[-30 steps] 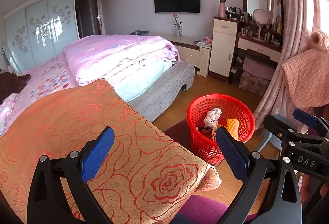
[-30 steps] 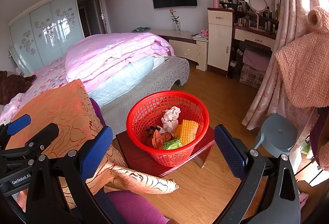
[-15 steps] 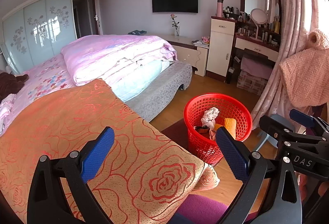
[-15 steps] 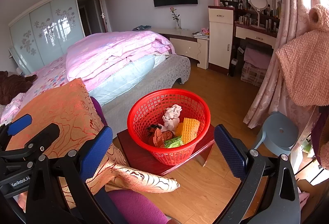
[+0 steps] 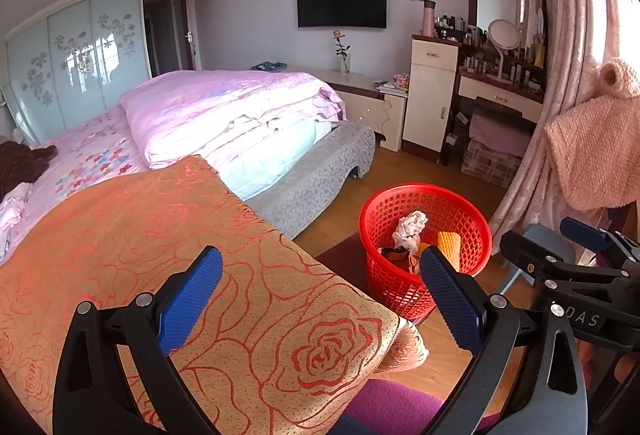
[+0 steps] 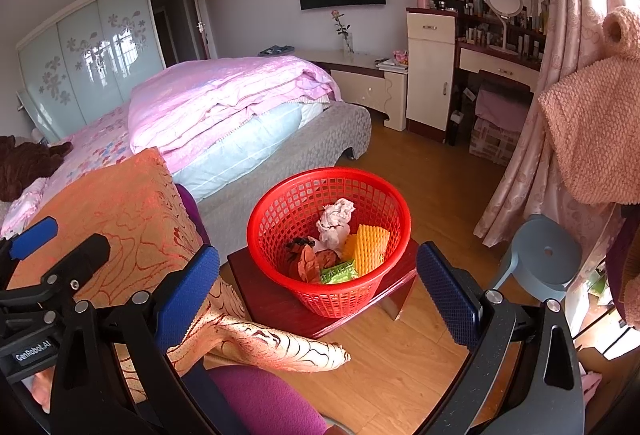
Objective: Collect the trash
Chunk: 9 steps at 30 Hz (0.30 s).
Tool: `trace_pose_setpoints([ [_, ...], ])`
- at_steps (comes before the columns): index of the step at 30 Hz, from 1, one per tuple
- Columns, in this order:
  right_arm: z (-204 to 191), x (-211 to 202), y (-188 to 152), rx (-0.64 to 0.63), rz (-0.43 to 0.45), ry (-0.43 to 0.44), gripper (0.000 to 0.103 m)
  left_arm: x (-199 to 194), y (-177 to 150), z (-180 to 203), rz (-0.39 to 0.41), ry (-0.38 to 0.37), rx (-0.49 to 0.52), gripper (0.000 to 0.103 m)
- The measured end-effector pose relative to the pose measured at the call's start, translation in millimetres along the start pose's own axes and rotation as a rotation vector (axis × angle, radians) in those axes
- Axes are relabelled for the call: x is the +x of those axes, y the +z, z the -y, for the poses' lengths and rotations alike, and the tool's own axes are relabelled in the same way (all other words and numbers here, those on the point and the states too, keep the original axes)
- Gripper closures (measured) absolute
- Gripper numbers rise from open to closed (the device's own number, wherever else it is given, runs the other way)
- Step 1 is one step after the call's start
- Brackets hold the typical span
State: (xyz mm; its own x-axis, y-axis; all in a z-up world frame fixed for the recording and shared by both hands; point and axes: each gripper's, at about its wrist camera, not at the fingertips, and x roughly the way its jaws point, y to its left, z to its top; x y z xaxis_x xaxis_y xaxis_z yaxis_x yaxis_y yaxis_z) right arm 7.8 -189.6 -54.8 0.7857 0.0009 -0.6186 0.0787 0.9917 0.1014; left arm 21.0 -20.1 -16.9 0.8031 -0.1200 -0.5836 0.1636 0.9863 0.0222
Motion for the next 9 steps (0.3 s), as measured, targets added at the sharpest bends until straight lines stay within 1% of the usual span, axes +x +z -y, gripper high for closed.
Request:
trace_pose_setpoints([
  [2,-3.8,0.3,-4.9,-0.006,-0.008,0.000,0.007,-1.2,-0.3,-6.5,-0.009,0.005,-0.011,0.008],
  [5,-17.7,4.1,-7.7,-0.042,-0.029,0.015,0.007,-10.5,-5.0,-31.4,-0.011,0.045,-0.040,0.008],
  [7,-30.6,8.1,-4.9,-0.087,-0.043,0.038,0.007,-21.5,-10.9,-60.4,0.001,0.122,-0.076,0.008],
  [8,-47.2,9.7,-8.3,-0.135,-0.051,0.066,0.007,-26.3,-13.7,-74.3,0.004,0.159,-0.095,0.008],
  [9,-61.8,10.3,-12.2,-0.176,-0.057,0.093,0.007,-32.8,-18.3,-93.7,0.005,0.215,-0.120,0.008],
])
